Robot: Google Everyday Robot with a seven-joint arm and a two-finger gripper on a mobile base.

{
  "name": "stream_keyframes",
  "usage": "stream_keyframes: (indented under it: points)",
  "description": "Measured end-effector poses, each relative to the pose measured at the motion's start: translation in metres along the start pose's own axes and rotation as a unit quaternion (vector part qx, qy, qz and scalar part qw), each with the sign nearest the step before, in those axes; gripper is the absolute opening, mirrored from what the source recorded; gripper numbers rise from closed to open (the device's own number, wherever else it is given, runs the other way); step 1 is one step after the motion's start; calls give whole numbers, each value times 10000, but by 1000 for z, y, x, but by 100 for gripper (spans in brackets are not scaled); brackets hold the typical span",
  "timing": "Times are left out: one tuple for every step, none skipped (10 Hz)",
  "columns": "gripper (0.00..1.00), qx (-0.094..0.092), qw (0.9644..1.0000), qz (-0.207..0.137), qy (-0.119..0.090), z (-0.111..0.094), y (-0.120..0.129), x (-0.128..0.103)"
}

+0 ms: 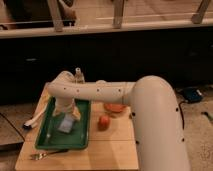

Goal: Place sponge in tray

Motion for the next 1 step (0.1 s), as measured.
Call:
stream_keyframes:
  points:
    - [79,0,10000,0,0,0,0,0]
